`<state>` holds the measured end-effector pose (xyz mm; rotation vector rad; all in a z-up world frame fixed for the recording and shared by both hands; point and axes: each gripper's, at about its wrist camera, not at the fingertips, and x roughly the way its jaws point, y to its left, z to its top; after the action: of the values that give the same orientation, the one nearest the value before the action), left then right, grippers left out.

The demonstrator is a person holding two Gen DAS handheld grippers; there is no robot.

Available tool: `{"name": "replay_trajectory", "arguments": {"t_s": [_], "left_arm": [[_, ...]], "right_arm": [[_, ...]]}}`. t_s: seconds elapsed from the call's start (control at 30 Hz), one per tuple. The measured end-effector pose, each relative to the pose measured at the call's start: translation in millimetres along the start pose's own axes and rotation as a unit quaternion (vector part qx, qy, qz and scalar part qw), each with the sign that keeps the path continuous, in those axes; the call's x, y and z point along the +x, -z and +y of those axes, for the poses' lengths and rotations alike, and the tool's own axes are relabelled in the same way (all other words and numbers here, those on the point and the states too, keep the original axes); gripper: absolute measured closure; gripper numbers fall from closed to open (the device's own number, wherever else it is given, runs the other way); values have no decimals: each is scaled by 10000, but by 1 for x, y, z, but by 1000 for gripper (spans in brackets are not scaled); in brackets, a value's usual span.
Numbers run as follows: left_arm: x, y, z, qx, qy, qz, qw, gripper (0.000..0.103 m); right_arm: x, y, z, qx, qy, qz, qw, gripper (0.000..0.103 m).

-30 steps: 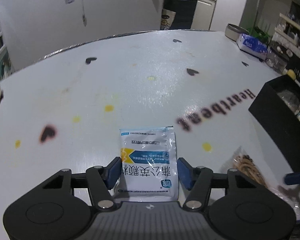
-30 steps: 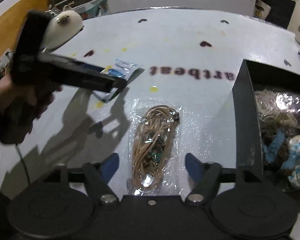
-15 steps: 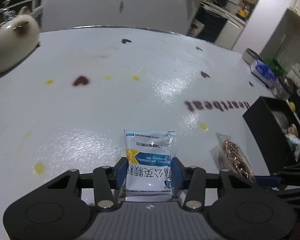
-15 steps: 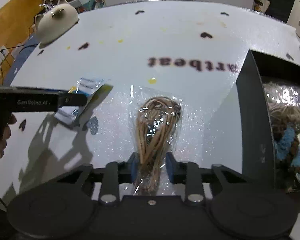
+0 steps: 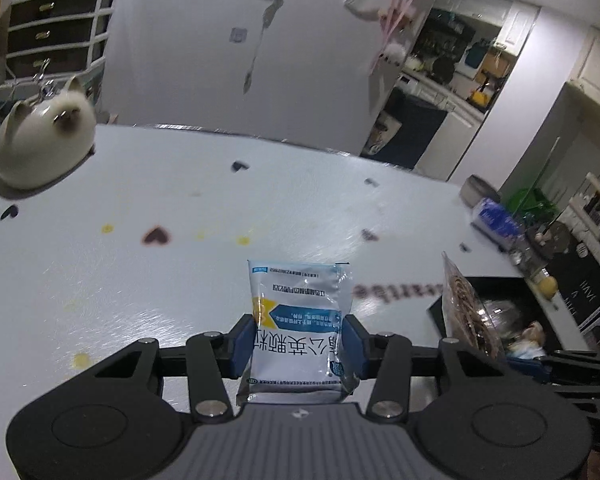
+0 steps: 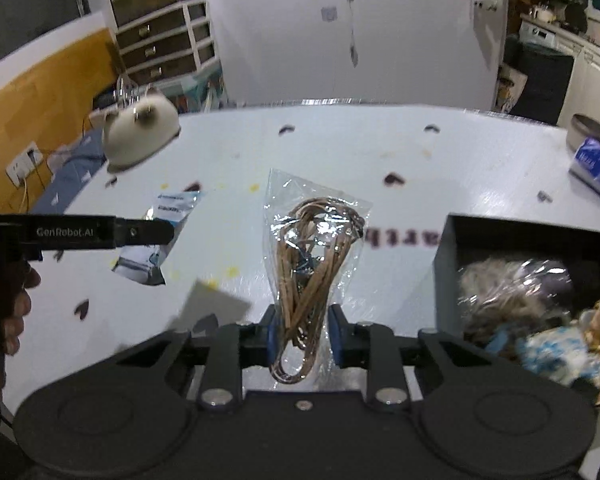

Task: Organize soft objects
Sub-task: 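Carry the sachet and cord bag over the box and open both tools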

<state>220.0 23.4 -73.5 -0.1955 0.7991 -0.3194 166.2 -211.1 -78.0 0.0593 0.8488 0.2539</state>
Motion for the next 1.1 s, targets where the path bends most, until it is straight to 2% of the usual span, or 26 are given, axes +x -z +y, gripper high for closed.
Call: {"name": "replay_trajectory", "arguments": {"t_s": [0.3, 0.5, 0.73, 0.87, 1.0, 1.07, 1.1], "left_arm": [[-1, 4, -70, 118, 250, -74, 9996, 55], [10, 11, -118, 164, 386, -2, 9991, 55], [38, 11, -171, 461, 590, 99, 9971, 55], [66, 6, -199, 828, 710, 266, 9937, 55], [98, -3, -221, 852, 854, 573, 9910, 55], [110, -5, -233, 1112, 1013, 640, 9865, 55], [117, -6, -240, 1367, 1180, 705, 9810, 55]], "right_arm": [[-45, -1, -53, 134, 30, -347, 9993, 77], [-66, 0, -108, 64, 108, -347, 9993, 77], [-78, 3, -171, -247, 367, -327, 9985, 77], [-84, 3, -200, -201, 418, -363, 9983, 77], [-88, 6, -220, -173, 405, -386, 9983, 77], [-89, 8, -226, -145, 400, -411, 9982, 77], [-90, 9, -229, -125, 394, -419, 9983, 77]]}}
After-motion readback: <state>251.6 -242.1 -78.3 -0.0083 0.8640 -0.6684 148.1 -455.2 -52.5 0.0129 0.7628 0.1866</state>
